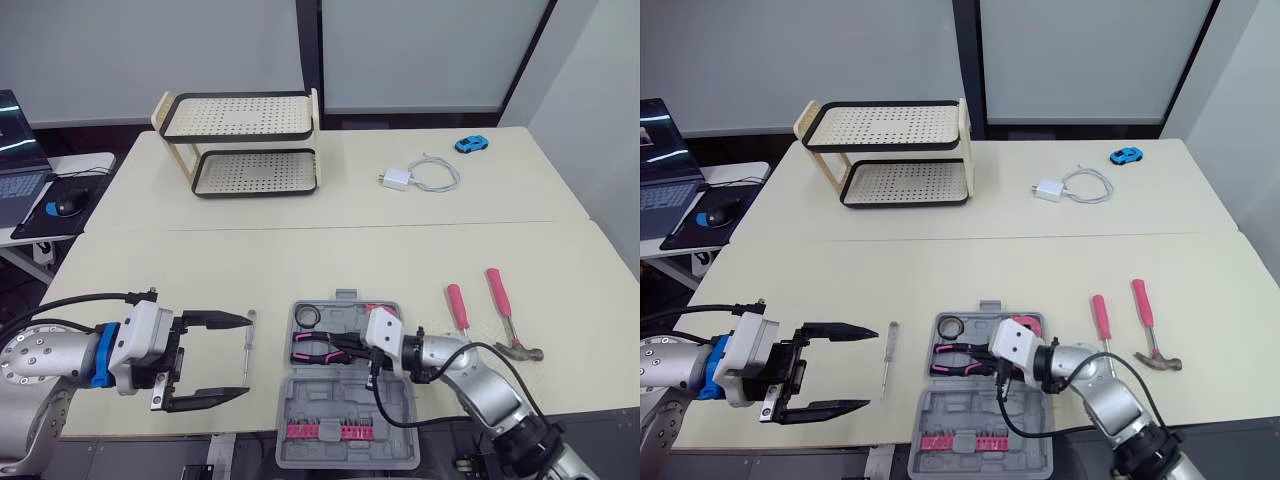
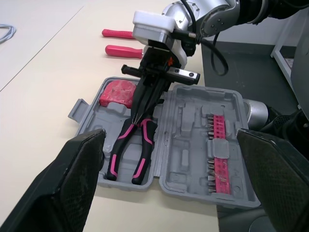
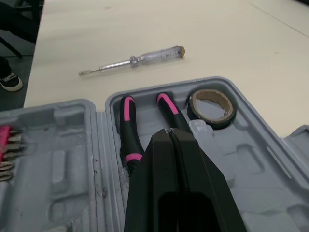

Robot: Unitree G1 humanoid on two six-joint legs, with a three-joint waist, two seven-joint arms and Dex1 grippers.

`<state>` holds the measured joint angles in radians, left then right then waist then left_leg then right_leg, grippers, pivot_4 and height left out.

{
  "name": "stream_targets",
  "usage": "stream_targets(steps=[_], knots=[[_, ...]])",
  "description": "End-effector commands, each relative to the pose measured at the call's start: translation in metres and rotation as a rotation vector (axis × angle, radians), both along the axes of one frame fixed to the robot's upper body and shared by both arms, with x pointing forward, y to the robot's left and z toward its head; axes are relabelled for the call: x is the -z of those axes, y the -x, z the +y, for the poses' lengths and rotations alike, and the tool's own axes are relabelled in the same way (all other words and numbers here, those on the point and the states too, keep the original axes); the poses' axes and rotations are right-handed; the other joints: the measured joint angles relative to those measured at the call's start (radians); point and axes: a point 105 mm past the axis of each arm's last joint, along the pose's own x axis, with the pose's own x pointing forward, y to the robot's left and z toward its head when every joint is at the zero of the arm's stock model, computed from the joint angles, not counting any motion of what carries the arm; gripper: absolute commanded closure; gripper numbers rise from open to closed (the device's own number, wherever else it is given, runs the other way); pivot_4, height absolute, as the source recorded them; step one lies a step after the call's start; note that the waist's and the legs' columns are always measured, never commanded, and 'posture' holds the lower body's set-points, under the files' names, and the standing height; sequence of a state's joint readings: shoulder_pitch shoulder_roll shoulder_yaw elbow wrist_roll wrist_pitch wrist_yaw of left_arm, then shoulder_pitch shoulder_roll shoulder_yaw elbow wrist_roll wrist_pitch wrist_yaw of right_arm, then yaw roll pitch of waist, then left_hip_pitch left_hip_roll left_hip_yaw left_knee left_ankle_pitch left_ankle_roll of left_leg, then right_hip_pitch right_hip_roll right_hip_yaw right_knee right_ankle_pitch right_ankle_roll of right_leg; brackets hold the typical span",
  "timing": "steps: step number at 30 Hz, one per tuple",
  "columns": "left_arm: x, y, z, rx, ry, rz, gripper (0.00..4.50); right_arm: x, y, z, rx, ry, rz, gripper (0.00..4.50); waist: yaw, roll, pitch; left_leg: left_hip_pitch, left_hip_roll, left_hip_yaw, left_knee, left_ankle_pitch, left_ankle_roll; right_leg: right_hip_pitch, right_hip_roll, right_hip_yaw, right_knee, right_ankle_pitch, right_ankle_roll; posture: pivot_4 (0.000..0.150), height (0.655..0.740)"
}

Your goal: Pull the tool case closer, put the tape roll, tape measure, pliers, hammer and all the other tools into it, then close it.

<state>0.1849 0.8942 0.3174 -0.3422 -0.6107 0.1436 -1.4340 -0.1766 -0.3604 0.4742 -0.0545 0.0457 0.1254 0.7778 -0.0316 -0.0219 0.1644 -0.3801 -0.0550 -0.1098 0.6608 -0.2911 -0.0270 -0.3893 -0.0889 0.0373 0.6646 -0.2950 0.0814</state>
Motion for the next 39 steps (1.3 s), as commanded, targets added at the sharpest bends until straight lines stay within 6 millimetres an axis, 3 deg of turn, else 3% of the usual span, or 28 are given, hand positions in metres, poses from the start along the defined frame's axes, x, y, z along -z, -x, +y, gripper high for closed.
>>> stream_targets(steps=[1,7,15,22,26,29,31,37,39], knots=[[-0.003,-0.001,-0.001,0.006,-0.009,-0.021,0.00,0.009,0.000,0.002,0.021,0.019,-0.007,4.45,0.000,0.000,0.000,0.000,0.000,0.000,0.000,0.000,0.000,0.000,0.000,0.000,0.000,0.000,0.000,0.150,0.7400],[-0.003,0.000,-0.001,0.000,-0.005,-0.020,0.00,0.033,0.002,-0.009,0.046,0.127,0.036,4.45,0.000,0.000,-0.001,0.002,0.000,0.000,0.000,0.000,0.000,0.000,0.000,0.000,0.000,0.000,0.000,0.150,0.7400],[-0.001,0.000,-0.001,-0.005,-0.004,-0.017,0.00,0.030,-0.003,-0.013,0.059,0.149,0.040,4.45,0.001,0.000,-0.001,0.007,0.000,0.000,-0.001,0.000,0.000,0.003,0.000,0.000,0.000,0.000,0.000,0.150,0.7400],[-0.001,-0.003,0.001,-0.020,-0.003,-0.021,0.00,-0.010,-0.002,-0.006,0.021,0.027,-0.023,4.45,0.002,0.000,-0.001,0.007,0.000,0.000,-0.001,0.000,0.000,0.002,0.000,0.001,0.000,0.000,0.000,0.150,0.7400],[-0.001,-0.008,0.007,-0.054,-0.015,-0.015,0.00,-0.042,-0.003,-0.018,-0.014,-0.008,-0.079,4.45,0.001,0.000,-0.001,0.006,0.000,0.000,-0.001,0.000,0.000,0.001,0.000,0.001,0.000,0.000,0.000,0.150,0.7400],[-0.001,-0.014,0.021,-0.109,-0.042,-0.008,0.00,-0.062,-0.001,-0.038,-0.040,0.001,-0.095,3.87,0.003,0.002,0.000,0.005,0.000,0.001,0.000,0.000,0.000,0.001,0.000,0.001,-0.001,0.000,0.000,0.150,0.7400],[0.000,-0.016,0.030,-0.134,-0.064,-0.007,0.00,-0.071,0.002,-0.050,-0.053,0.012,-0.094,3.20,0.003,0.002,0.000,0.004,0.000,0.000,0.000,0.000,0.000,0.001,0.000,0.000,-0.001,0.000,0.000,0.150,0.7400],[-0.003,-0.030,0.077,-0.331,-0.130,-0.044,0.00,-0.093,0.007,-0.135,0.053,0.127,-0.084,0.98,0.005,0.002,0.000,0.000,0.000,0.000,0.000,0.000,0.001,0.002,0.000,-0.001,-0.001,0.000,0.000,0.150,0.7400],[-0.004,-0.030,0.091,-0.399,-0.133,-0.048,0.00,-0.103,0.006,-0.172,0.136,0.164,-0.076,0.27,0.005,0.002,0.000,0.000,0.000,0.001,0.000,-0.001,0.001,0.002,0.000,0.000,-0.002,0.000,0.000,0.150,0.7400]])
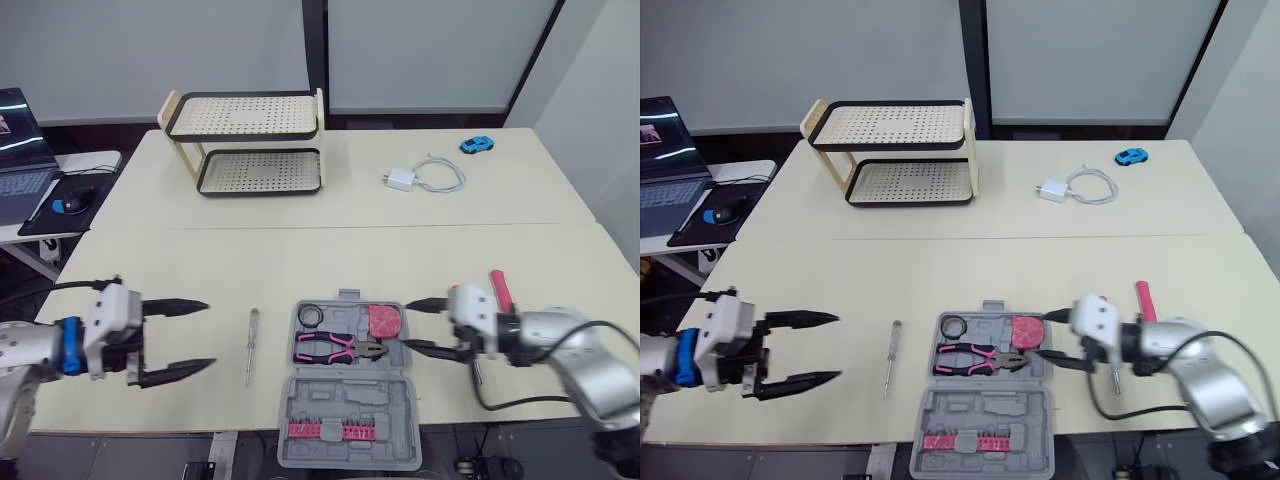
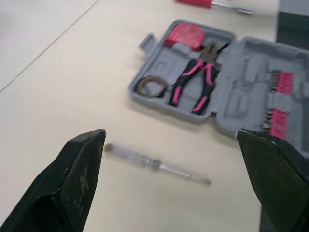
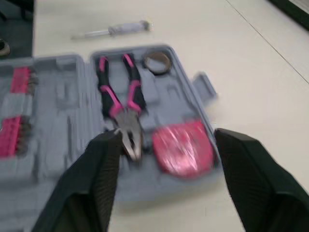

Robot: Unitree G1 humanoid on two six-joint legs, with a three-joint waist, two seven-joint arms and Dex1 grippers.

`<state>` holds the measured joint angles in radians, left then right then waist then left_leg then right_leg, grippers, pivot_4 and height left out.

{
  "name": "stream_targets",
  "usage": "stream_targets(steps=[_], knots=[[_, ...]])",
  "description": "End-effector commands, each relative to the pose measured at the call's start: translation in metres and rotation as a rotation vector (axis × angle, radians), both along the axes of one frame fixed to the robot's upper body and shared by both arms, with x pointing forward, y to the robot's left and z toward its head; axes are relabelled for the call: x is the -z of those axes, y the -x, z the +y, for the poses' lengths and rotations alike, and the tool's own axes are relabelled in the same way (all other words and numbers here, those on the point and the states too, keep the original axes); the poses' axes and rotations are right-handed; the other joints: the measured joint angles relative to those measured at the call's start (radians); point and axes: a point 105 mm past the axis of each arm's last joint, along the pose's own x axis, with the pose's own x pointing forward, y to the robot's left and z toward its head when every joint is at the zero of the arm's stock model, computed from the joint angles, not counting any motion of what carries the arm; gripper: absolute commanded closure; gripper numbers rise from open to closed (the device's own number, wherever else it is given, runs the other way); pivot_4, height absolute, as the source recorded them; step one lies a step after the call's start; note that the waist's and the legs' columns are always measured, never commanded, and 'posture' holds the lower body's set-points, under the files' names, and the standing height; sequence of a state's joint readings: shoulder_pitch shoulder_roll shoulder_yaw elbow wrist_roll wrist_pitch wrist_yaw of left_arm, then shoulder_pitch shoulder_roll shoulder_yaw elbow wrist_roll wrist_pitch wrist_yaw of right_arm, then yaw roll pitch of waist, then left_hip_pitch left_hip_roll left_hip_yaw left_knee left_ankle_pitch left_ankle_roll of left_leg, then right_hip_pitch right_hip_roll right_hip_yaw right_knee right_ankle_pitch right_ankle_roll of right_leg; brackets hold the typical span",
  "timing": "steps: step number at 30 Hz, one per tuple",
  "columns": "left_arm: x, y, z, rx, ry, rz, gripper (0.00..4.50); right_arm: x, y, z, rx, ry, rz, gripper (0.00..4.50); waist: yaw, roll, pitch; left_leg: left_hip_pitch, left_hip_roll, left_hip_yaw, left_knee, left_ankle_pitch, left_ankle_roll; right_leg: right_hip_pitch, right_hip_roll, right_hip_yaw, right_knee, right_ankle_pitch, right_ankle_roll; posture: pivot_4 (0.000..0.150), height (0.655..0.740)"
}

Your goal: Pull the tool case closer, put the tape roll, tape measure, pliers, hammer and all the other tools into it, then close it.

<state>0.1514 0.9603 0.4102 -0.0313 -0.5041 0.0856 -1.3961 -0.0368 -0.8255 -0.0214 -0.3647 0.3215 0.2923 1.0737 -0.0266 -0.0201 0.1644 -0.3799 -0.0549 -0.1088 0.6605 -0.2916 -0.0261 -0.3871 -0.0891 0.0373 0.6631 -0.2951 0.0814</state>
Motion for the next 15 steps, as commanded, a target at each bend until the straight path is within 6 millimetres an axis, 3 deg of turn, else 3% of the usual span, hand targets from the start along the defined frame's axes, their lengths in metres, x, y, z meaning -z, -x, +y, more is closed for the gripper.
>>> stream_targets(steps=[1,3,9,15], knots=[[-0.013,-0.001,0.024,-0.103,-0.030,-0.058,0.00,-0.028,0.001,-0.051,0.091,0.022,-0.033,0.02,0.000,0.000,0.000,0.000,0.000,0.000,0.000,0.000,0.000,0.000,0.000,0.000,0.000,0.000,0.000,0.150,0.7400],[-0.010,0.005,0.031,-0.133,-0.027,-0.010,0.00,-0.037,0.001,-0.082,0.170,0.044,-0.012,0.02,-0.001,0.000,0.000,0.000,0.000,0.001,0.000,0.000,0.000,0.000,0.000,0.000,0.000,0.000,0.000,0.150,0.7400],[-0.004,0.015,0.057,-0.213,-0.045,0.099,0.00,-0.048,0.012,-0.145,0.289,0.125,0.076,0.02,-0.003,0.000,0.000,0.001,0.002,0.001,0.000,0.000,0.001,0.001,0.000,0.000,0.001,0.000,0.000,0.150,0.7400],[-0.002,0.015,0.082,-0.274,-0.078,0.159,0.00,-0.051,0.010,-0.184,0.388,0.165,0.099,0.02,-0.006,0.002,0.001,0.001,0.001,0.003,0.000,0.000,0.001,0.001,0.000,0.001,0.001,0.000,0.000,0.150,0.7400]])
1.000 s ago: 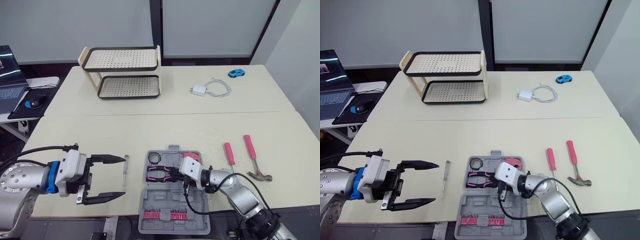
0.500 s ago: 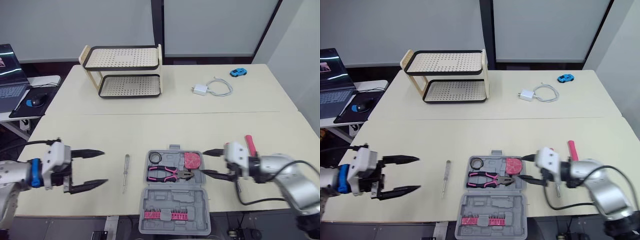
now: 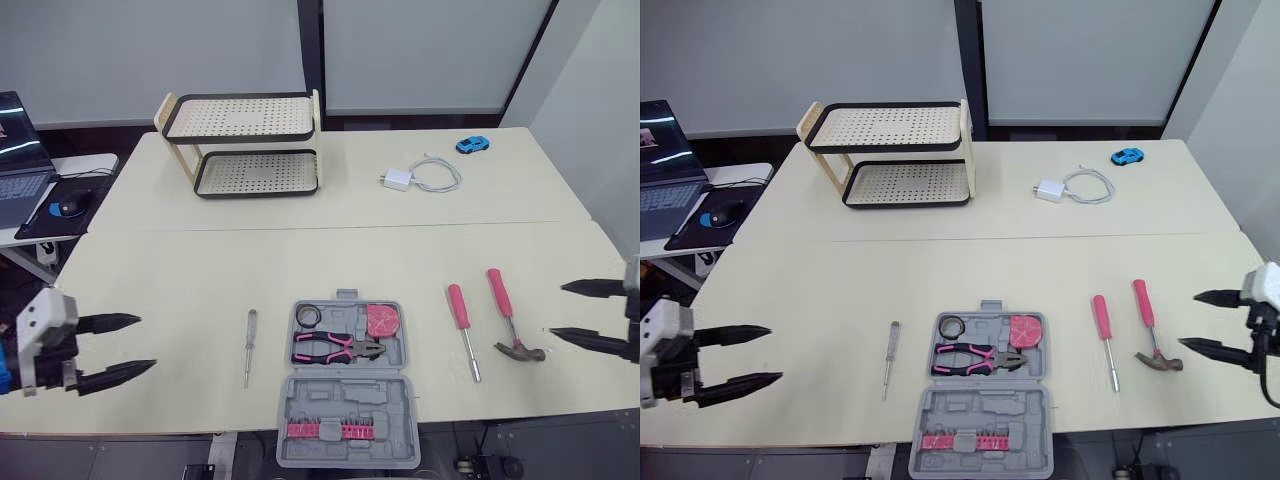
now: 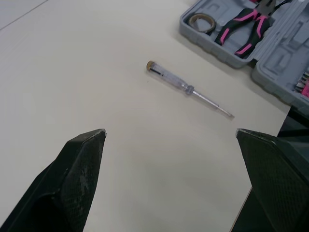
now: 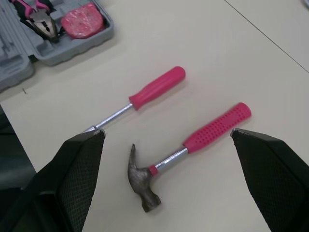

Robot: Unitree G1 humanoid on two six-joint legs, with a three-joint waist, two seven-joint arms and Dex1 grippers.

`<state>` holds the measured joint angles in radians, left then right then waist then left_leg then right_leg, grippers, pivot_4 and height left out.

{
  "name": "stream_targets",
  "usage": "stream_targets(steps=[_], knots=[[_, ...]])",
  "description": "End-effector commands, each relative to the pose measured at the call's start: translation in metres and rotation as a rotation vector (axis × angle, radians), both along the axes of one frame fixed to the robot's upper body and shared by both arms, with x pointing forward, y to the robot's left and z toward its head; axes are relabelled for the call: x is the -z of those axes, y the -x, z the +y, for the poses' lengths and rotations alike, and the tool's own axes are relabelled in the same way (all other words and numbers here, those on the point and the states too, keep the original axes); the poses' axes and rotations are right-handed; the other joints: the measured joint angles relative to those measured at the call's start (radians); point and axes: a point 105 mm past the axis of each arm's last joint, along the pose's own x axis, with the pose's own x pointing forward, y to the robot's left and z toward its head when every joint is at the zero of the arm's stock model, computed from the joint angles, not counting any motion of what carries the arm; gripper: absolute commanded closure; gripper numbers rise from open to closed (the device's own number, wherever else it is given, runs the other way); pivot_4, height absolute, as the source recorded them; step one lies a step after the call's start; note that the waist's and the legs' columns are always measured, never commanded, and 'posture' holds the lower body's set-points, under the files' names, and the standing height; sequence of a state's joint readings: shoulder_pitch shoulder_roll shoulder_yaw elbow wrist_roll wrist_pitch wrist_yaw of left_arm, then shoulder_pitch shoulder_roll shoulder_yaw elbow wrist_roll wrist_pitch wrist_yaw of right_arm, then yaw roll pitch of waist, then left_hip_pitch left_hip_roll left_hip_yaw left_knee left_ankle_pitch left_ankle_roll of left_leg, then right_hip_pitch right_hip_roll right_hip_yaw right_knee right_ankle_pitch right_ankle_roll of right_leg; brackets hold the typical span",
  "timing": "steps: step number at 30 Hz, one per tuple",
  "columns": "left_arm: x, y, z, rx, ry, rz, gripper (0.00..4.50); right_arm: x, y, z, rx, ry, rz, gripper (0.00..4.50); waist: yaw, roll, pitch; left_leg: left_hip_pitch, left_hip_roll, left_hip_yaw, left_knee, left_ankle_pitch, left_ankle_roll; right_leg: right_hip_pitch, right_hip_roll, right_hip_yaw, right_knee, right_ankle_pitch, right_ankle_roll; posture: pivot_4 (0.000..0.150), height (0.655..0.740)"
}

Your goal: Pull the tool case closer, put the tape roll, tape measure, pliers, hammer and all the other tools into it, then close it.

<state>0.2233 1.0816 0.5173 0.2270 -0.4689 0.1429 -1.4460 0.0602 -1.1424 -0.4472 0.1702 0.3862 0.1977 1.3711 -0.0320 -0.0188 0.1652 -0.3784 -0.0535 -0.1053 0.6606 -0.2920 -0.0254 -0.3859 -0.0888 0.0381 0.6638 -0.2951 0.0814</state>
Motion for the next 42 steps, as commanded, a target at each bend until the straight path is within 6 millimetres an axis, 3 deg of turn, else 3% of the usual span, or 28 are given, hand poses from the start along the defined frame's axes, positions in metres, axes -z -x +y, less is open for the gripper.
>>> stream_targets(steps=[1,10,19,21,24,34,35,39,42], knots=[[-0.009,-0.002,0.011,-0.014,-0.032,-0.018,0.00,-0.010,0.002,-0.014,0.009,0.042,-0.002,0.02,0.000,0.001,0.001,0.000,0.000,0.000,0.000,0.000,0.000,0.000,0.000,0.000,0.000,0.000,0.000,0.150,0.7400],[-0.011,-0.010,0.009,-0.010,-0.032,-0.046,0.00,-0.011,-0.006,-0.013,0.023,0.044,-0.024,0.02,0.000,0.003,0.002,-0.001,0.000,0.000,0.000,0.000,0.000,-0.001,0.000,0.000,0.000,0.000,0.000,0.150,0.7400],[-0.008,-0.011,0.005,0.021,-0.065,-0.040,0.00,-0.007,-0.010,0.000,0.004,0.056,-0.024,0.02,0.000,0.003,0.002,-0.001,0.000,0.000,0.000,0.000,0.000,-0.001,0.000,0.001,0.001,0.000,0.000,0.150,0.7400],[-0.003,-0.009,0.004,0.049,-0.106,-0.029,0.39,-0.002,-0.010,0.008,-0.017,0.071,-0.014,0.00,0.000,0.003,0.002,-0.001,0.000,0.000,0.000,0.000,0.000,-0.002,0.000,0.001,0.001,0.000,0.000,0.150,0.7400],[-0.001,-0.012,-0.004,0.071,-0.113,-0.046,1.21,0.010,-0.006,0.030,-0.091,0.079,-0.004,0.64,0.001,0.003,0.002,-0.001,0.000,0.000,0.000,0.000,0.000,-0.002,0.000,0.000,0.001,0.000,0.000,0.150,0.7400],[0.013,-0.013,-0.048,0.177,-0.169,-0.039,4.50,0.046,0.009,0.101,-0.307,0.098,0.002,4.29,0.003,0.003,0.002,-0.001,0.000,-0.001,0.001,0.000,0.000,-0.001,0.000,0.000,0.001,0.000,0.000,0.150,0.7400],[0.016,-0.013,-0.055,0.188,-0.167,-0.035,4.50,0.050,0.009,0.110,-0.325,0.100,-0.002,4.48,0.003,0.003,0.002,-0.002,0.000,-0.001,0.001,0.000,0.000,-0.001,0.000,0.000,0.001,0.000,0.000,0.150,0.7400],[0.032,-0.006,-0.095,0.289,-0.158,-0.014,4.50,0.067,0.010,0.144,-0.383,0.110,-0.012,4.48,0.003,0.003,0.001,-0.001,0.000,-0.001,0.001,0.000,0.000,-0.001,0.000,0.001,0.001,0.000,0.000,0.150,0.7400],[0.040,-0.004,-0.118,0.320,-0.138,-0.010,4.50,0.074,0.011,0.159,-0.404,0.101,-0.008,4.48,0.003,0.003,0.001,-0.002,0.000,-0.001,0.001,0.000,0.000,-0.001,0.000,0.001,0.001,0.000,0.000,0.150,0.7400]])
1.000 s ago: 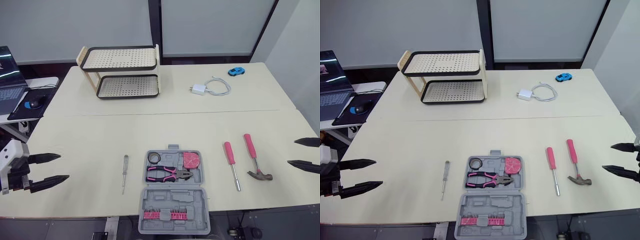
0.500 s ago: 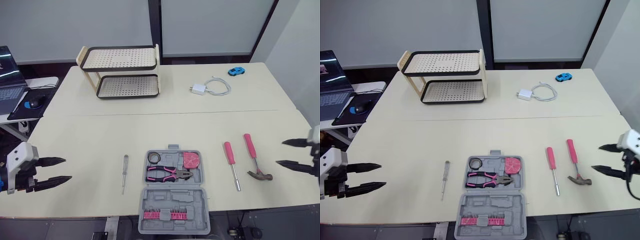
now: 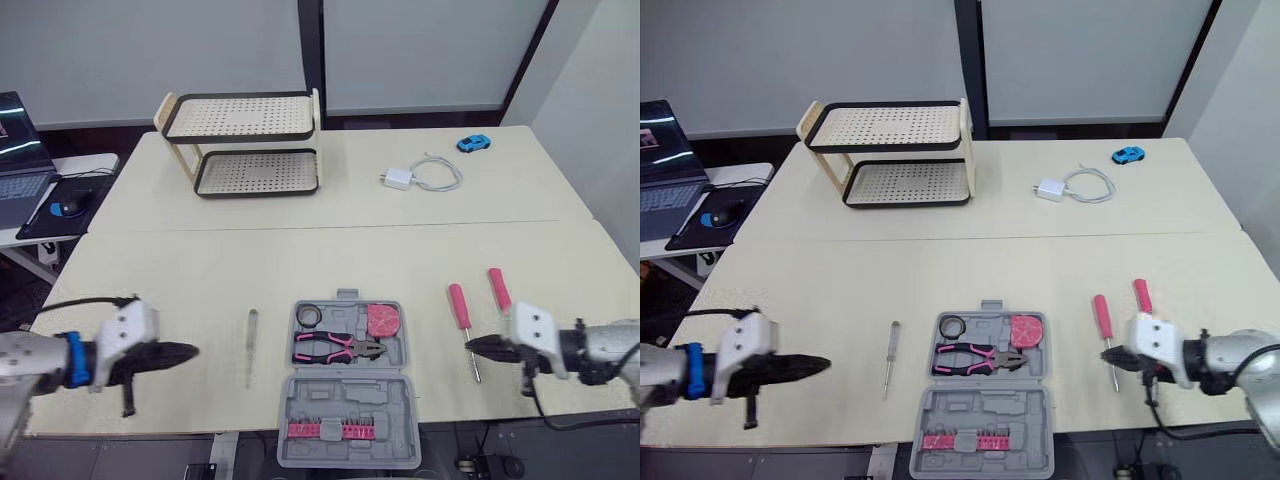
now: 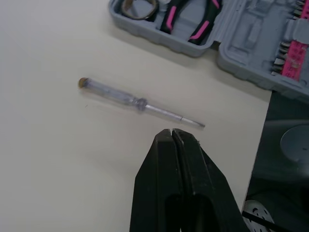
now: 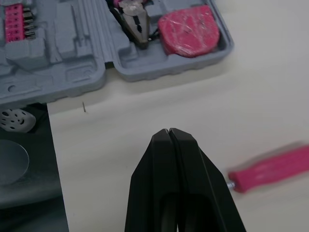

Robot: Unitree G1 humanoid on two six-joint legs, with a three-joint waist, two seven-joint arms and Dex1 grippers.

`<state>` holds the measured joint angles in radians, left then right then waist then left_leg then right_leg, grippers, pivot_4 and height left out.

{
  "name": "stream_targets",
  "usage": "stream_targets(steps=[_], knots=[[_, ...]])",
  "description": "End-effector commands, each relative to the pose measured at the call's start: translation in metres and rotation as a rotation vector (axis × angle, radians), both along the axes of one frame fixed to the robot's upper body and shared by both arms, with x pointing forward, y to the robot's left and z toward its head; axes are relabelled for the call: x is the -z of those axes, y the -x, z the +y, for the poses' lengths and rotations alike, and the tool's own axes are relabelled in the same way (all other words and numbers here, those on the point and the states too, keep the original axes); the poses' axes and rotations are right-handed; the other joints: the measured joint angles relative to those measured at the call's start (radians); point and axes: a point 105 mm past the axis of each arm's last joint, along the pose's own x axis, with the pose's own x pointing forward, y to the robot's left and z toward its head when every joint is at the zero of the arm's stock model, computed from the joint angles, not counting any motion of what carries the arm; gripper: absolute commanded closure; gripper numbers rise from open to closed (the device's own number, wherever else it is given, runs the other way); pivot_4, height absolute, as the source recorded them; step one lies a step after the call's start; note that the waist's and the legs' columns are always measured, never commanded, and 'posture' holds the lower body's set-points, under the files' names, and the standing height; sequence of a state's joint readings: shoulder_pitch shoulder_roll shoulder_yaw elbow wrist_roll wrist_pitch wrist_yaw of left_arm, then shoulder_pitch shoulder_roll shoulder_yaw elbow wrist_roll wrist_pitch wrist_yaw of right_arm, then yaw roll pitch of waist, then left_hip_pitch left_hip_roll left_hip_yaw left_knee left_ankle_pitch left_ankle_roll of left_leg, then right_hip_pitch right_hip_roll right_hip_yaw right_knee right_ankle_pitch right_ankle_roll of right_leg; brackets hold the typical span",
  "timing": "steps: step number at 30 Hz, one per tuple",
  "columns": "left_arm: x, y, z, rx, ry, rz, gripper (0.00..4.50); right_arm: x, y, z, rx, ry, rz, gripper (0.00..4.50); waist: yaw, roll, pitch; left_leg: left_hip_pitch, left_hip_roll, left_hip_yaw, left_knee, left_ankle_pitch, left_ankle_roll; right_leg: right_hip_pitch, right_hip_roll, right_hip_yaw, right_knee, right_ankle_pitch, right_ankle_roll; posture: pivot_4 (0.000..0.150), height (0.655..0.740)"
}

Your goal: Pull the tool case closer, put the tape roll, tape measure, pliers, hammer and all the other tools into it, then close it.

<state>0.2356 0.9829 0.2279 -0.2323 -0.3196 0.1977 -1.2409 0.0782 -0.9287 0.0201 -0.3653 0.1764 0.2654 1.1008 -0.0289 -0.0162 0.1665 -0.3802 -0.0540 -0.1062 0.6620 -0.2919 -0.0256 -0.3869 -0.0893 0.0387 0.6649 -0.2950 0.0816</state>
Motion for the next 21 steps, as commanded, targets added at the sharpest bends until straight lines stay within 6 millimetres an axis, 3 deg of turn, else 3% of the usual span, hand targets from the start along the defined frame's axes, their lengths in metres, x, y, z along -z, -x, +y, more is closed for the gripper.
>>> stream_targets(steps=[1,6,13,21], knots=[[0.003,0.002,-0.019,0.028,-0.004,-0.004,4.50,-0.001,0.000,0.013,-0.031,0.007,-0.027,4.48,0.000,0.000,0.000,0.000,0.000,0.000,0.000,0.000,0.000,0.000,0.000,0.000,0.000,0.000,0.000,0.150,0.7400],[0.025,-0.002,-0.045,0.078,-0.036,-0.008,4.50,0.018,0.007,0.029,-0.059,0.021,0.007,4.48,0.002,0.000,0.000,0.001,0.000,0.000,0.000,0.000,0.000,0.001,0.000,0.000,0.000,0.000,0.000,0.150,0.7400],[0.053,-0.004,-0.058,0.079,-0.070,0.014,4.50,0.031,0.008,0.042,-0.053,0.046,-0.005,4.48,0.002,0.000,-0.001,0.000,0.000,-0.001,0.000,0.000,0.000,0.000,0.000,0.000,0.000,0.000,0.000,0.150,0.7400],[0.070,-0.017,-0.075,0.020,-0.070,-0.021,4.50,0.043,0.011,0.045,-0.039,0.077,-0.007,4.48,0.005,-0.002,-0.002,0.000,-0.001,-0.002,0.001,0.000,0.000,0.001,0.000,-0.001,0.000,0.000,0.000,0.150,0.7400]])
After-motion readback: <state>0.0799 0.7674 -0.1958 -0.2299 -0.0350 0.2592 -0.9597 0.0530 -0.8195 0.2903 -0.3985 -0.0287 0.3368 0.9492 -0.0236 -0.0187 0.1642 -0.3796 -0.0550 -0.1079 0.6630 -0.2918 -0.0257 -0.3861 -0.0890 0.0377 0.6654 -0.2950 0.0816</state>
